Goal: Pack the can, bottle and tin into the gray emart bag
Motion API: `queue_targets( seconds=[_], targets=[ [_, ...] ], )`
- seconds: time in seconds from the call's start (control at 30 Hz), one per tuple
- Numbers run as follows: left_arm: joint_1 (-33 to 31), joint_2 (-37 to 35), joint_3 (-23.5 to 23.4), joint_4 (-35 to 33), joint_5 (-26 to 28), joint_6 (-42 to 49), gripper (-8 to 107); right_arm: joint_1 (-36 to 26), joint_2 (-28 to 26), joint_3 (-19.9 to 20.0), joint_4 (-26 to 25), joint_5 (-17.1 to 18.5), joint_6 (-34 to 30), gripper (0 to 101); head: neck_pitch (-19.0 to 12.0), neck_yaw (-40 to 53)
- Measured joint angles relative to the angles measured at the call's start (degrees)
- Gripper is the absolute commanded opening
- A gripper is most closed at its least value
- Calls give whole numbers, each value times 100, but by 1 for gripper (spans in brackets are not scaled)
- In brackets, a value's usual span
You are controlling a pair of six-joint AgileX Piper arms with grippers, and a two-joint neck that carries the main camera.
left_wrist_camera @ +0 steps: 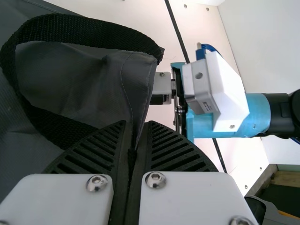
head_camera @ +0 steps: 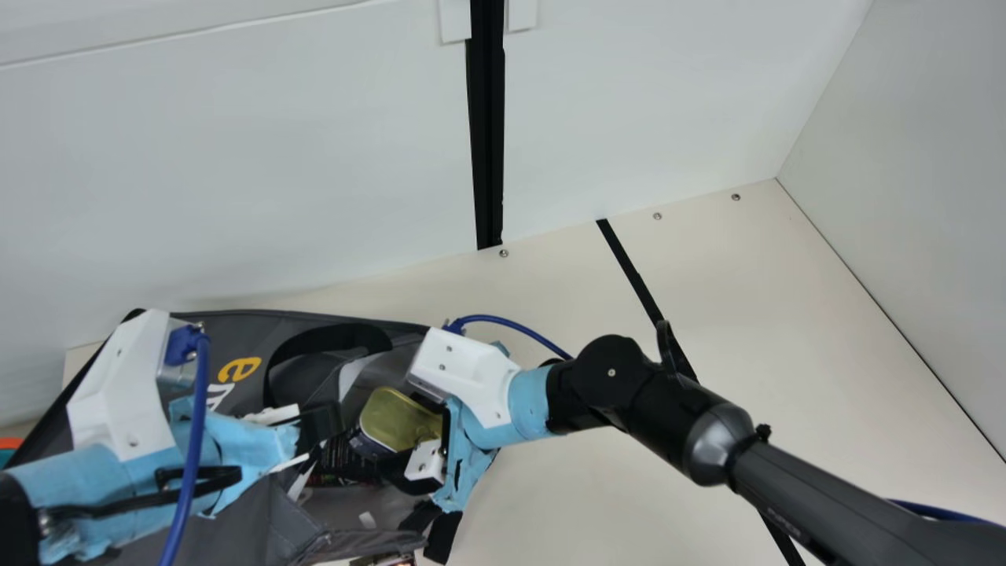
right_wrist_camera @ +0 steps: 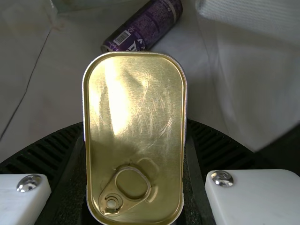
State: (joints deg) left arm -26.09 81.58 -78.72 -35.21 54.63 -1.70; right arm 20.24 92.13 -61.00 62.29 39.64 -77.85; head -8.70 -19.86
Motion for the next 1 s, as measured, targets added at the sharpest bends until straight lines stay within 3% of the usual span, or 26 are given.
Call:
queue_targets(
  seconds=[0.73,1.0],
  targets=[
    [0,0,0,0,0,0,10,260,903,-784,227,-297,-57,0,0,-9],
    [0,0,0,0,0,0,10,253,979,-856,280,-353,-71,27,0,0]
  ],
)
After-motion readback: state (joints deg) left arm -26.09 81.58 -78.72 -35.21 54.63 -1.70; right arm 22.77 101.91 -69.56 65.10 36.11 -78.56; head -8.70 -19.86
